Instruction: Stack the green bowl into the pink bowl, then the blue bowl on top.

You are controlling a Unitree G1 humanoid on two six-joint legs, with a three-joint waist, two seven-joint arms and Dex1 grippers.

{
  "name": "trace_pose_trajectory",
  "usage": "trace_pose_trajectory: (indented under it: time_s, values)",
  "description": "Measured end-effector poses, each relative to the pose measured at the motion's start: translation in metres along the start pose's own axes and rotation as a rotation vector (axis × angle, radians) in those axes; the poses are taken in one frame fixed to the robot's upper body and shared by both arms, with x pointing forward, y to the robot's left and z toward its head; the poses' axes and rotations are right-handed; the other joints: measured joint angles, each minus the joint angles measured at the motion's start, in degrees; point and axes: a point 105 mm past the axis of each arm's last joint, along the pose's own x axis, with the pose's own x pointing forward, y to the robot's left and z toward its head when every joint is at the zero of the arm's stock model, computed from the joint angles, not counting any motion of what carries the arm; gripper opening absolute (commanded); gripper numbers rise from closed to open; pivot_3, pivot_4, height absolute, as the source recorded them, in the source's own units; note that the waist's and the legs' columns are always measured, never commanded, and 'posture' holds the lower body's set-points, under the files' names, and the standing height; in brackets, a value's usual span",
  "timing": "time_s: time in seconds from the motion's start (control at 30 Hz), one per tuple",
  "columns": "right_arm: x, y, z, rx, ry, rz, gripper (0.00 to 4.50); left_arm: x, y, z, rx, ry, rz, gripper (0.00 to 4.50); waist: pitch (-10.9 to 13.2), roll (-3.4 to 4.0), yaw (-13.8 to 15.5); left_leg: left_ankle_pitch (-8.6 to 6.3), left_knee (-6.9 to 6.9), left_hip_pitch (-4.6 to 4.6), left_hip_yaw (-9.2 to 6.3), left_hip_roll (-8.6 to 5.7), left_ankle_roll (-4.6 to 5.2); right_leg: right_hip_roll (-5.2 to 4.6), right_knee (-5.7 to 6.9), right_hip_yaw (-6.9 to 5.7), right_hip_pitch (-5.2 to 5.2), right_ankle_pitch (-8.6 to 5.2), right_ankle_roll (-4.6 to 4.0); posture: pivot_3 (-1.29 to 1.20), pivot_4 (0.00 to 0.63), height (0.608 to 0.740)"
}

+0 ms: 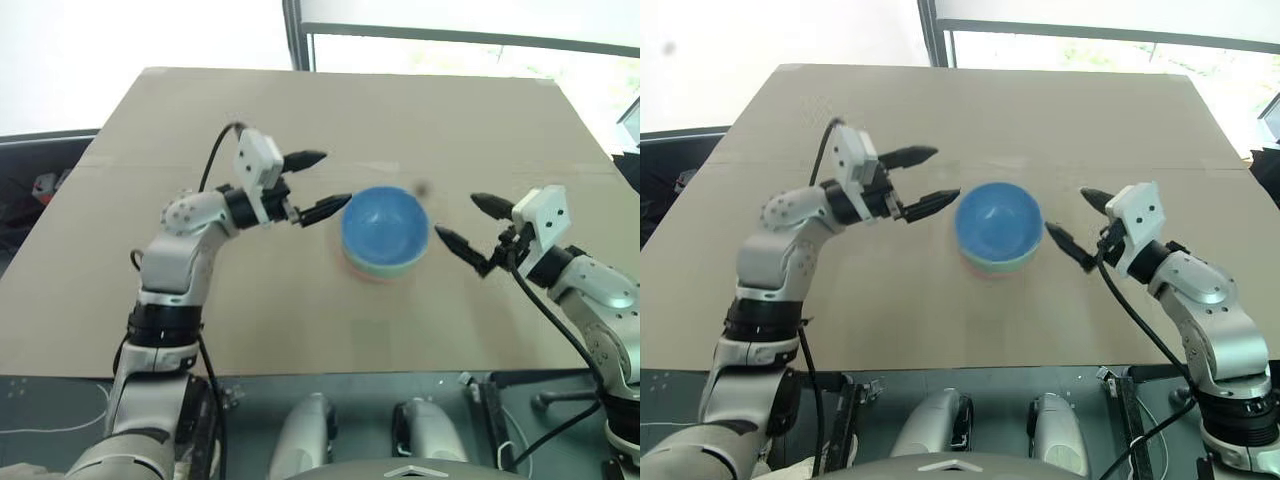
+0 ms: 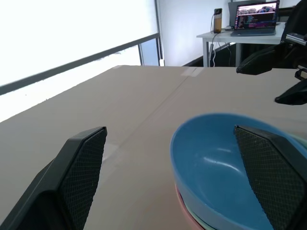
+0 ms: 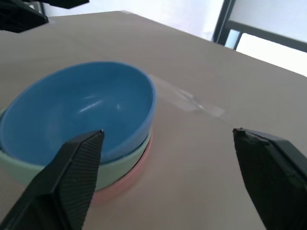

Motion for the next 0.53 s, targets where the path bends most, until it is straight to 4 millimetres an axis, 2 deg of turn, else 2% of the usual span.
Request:
trace_pose_trajectory:
  time_s: [0.1, 0.17, 0.23, 0.27, 0.3, 0.37, 0.53]
  values:
    - [-0.022, -0.004, -0.022, 0.031, 0.098, 0.005, 4.46, -0.026, -0.008, -0.02, -0.075, 0.067, 0.029, 4.5, 0.0, 0.0, 0.1, -0.02, -0.01, -0.03, -0.01, 0.01, 0.02, -0.02, -0.01, -0.02, 0.0, 0.0, 0.0, 0.0, 0.15, 0.74]
    - [-0.03, -0.006, -0.029, 0.03, 0.13, 0.0, 4.46, -0.034, -0.009, -0.022, -0.082, 0.079, 0.042, 4.5, 0.0, 0.0, 0.1, -0.02, 0.0, -0.02, 0.0, 0.02, 0.02, -0.03, -0.04, -0.01, 0.0, 0.0, 0.0, 0.0, 0.15, 0.74]
    - [-0.052, -0.015, -0.034, 0.004, 0.168, -0.049, 4.46, -0.05, -0.012, -0.025, -0.076, 0.108, 0.065, 4.5, 0.0, 0.0, 0.1, -0.02, 0.02, 0.04, 0.02, 0.02, 0.02, -0.04, -0.12, 0.01, 0.02, -0.01, 0.0, 0.0, 0.15, 0.74]
    - [-0.056, -0.016, -0.035, 0.004, 0.176, -0.054, 4.46, -0.052, -0.012, -0.026, -0.078, 0.112, 0.069, 4.5, 0.0, 0.01, 0.1, -0.01, 0.02, 0.08, 0.04, 0.04, 0.02, -0.03, -0.1, 0.04, 0.02, -0.01, 0.0, 0.0, 0.15, 0.74]
    - [-0.073, -0.021, -0.039, 0.001, 0.21, -0.085, 4.46, -0.066, -0.013, -0.029, -0.08, 0.14, 0.091, 4.5, 0.0, 0.02, 0.1, -0.02, 0.01, 0.11, 0.04, 0.06, 0.01, -0.03, -0.1, 0.04, 0.03, -0.01, -0.01, 0.0, 0.15, 0.74]
    - [-0.096, -0.03, -0.041, -0.003, 0.257, -0.13, 4.46, -0.084, -0.007, -0.033, -0.092, 0.176, 0.142, 4.5, 0.0, 0.02, 0.0, -0.01, 0.03, 0.14, 0.05, 0.09, 0.01, -0.02, -0.08, 0.06, 0.04, -0.01, -0.01, 0.0, 0.15, 0.74]
    - [-0.103, -0.03, -0.031, -0.014, 0.233, -0.119, 4.46, -0.088, -0.008, -0.031, -0.1, 0.174, 0.136, 4.5, -0.1, -0.01, 0.0, -0.02, 0.06, 0.33, 0.04, 0.09, 0.02, -0.02, -0.03, 0.09, 0.21, -0.01, -0.01, 0.0, 0.15, 0.74]
